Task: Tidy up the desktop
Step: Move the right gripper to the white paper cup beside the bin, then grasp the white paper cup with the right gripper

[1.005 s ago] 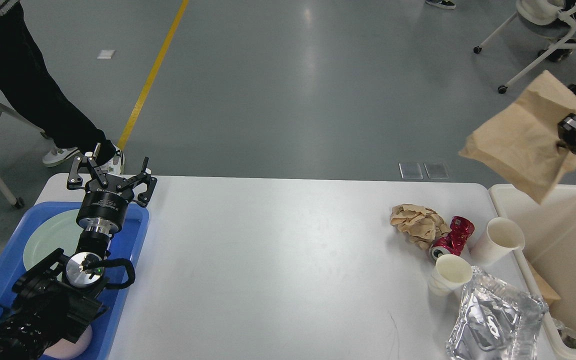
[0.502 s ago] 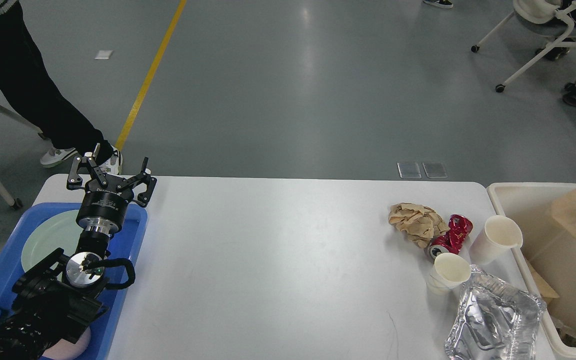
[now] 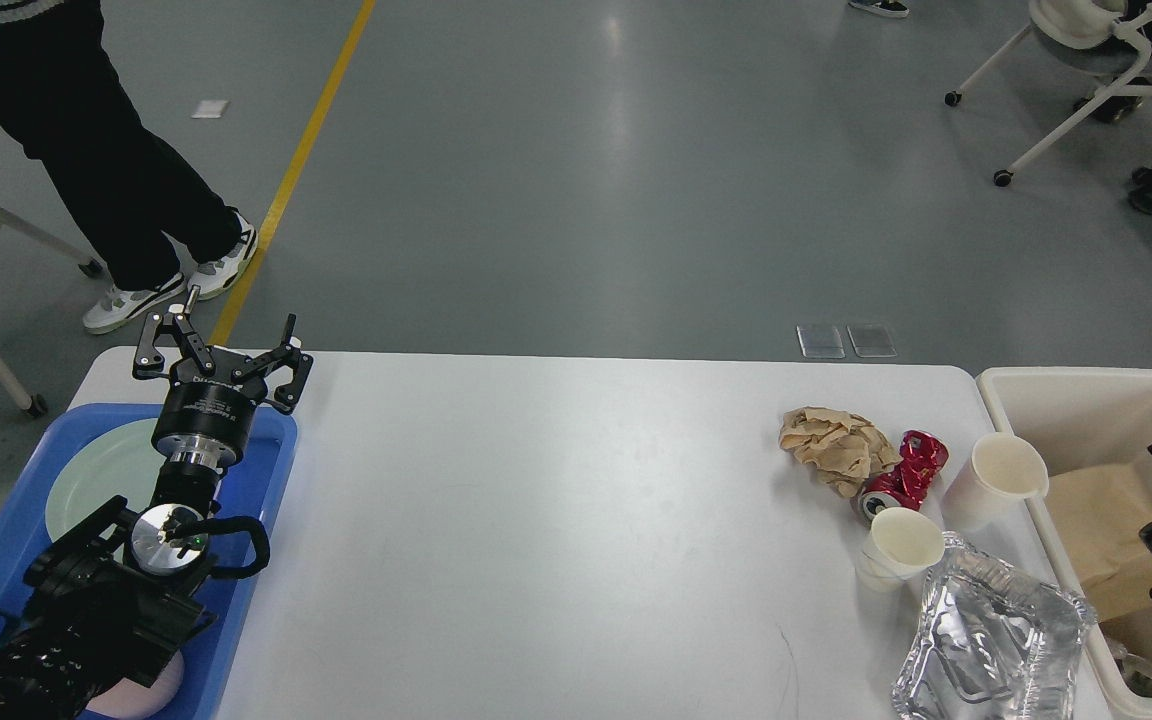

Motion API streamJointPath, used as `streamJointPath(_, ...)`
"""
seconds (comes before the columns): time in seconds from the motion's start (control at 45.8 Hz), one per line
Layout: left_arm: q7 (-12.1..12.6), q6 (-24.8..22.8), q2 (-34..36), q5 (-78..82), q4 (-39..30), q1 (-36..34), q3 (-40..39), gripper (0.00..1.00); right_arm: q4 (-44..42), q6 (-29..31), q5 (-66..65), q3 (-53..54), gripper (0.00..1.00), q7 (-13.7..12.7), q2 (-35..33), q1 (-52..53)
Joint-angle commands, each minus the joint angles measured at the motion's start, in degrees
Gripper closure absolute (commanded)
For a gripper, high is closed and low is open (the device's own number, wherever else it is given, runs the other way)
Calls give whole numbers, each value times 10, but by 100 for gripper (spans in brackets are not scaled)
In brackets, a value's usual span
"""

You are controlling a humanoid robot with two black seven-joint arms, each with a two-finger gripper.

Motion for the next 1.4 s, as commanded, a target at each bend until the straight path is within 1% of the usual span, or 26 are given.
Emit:
streamJointPath(0.0, 0, 0, 0, 0, 0, 0, 0, 3, 19, 10, -1, 3, 0, 1, -17, 67)
streamJointPath(0.066, 0, 0, 0, 0, 0, 0, 0, 3, 72, 19, -3, 1, 0, 3, -58, 128)
streamJointPath(0.197, 0, 0, 0, 0, 0, 0, 0, 3, 262, 58, -39, -4, 0, 3, -116, 323)
streamJointPath(0.262, 0, 0, 0, 0, 0, 0, 0, 3, 362, 97, -84, -7, 0, 3, -147, 404)
streamJointPath(0.328, 0, 0, 0, 0, 0, 0, 0, 3, 459, 145, -145, -7, 0, 3, -163, 478)
streamJointPath(0.415, 0, 0, 0, 0, 0, 0, 0, 3, 575, 177, -194, -7, 0, 3, -161, 550)
streamJointPath(0.502, 0, 0, 0, 0, 0, 0, 0, 3, 679, 190, -197, -12, 0, 3, -145, 597)
streamJointPath(0.633, 0, 0, -1, 0, 0, 0, 0, 3, 779, 230, -196, -53, 0, 3, -98, 672)
streamJointPath(0.721, 0, 0, -1, 0, 0, 0, 0, 3, 831, 247, -196, -69, 0, 3, -62, 696)
streamJointPath(0.808, 0, 0, -1, 0, 0, 0, 0, 3, 850, 251, -194, -72, 0, 4, -29, 699)
streamJointPath(0.874, 0, -1, -1, 0, 0, 0, 0, 3, 839, 253, -197, -88, 0, 3, -4, 687)
streamJointPath(0.961, 0, -1, -1, 0, 0, 0, 0, 3, 815, 249, -200, -116, 0, 3, 9, 655)
streamJointPath(1.136, 0, -1, -1, 0, 0, 0, 0, 3, 757, 246, -204, -167, 0, 4, -4, 605)
streamJointPath(1.289, 0, -1, -1, 0, 0, 0, 0, 3, 642, 247, -201, -170, 0, 5, -36, 541)
streamJointPath(1.376, 0, -1, -1, 0, 0, 0, 0, 3, 593, 248, -196, -168, 0, 6, -50, 509)
